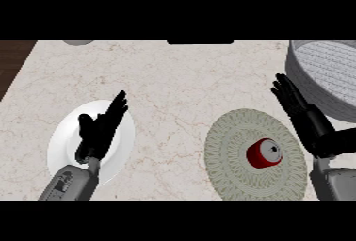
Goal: Pick the can from the placemat and place it in the basket
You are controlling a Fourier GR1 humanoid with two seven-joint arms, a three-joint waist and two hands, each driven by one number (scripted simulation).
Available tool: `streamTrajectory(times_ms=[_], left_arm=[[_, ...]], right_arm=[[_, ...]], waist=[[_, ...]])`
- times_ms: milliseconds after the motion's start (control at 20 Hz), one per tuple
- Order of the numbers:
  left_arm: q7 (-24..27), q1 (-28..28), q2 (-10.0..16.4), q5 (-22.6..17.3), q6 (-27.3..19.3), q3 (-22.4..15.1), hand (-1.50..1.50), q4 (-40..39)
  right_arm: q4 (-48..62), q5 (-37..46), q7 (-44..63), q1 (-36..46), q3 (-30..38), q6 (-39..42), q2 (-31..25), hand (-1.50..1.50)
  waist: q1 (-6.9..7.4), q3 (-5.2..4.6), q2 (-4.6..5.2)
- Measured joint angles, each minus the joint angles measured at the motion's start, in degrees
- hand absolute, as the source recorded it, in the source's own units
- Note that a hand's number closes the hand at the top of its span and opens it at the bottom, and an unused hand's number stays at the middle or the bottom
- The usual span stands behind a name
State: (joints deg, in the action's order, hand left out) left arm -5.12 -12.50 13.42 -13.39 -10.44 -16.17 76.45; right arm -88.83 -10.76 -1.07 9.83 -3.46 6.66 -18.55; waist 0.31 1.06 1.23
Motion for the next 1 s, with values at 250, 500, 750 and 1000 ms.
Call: streamTrajectory(times_ms=[250,500,750,1000], left_arm=[[3.66,1.64,1.25,1.04,-3.18,3.71,0.0,3.58],[7.38,4.1,0.61,1.06,-5.8,5.84,0.0,8.22],[7.67,6.79,0.85,0.77,-6.05,6.08,0.0,12.33],[7.95,8.11,1.08,0.98,-6.76,6.7,0.0,13.64]], right_arm=[[-7.32,0.27,0.65,-6.0,3.99,-5.1,0.07,1.5],[-17.53,11.85,-1.01,-11.78,-3.75,-11.12,2.54,-1.5],[-20.11,29.52,5.58,-15.09,-12.58,-25.75,10.72,-1.5],[-21.87,46.62,18.48,-17.29,-10.89,-32.3,9.81,-1.5]], waist=[[-1.14,-0.79,-1.44],[-0.81,-1.13,-1.98],[-0.22,-1.26,-1.92],[-1.22,-1.6,-1.93]])
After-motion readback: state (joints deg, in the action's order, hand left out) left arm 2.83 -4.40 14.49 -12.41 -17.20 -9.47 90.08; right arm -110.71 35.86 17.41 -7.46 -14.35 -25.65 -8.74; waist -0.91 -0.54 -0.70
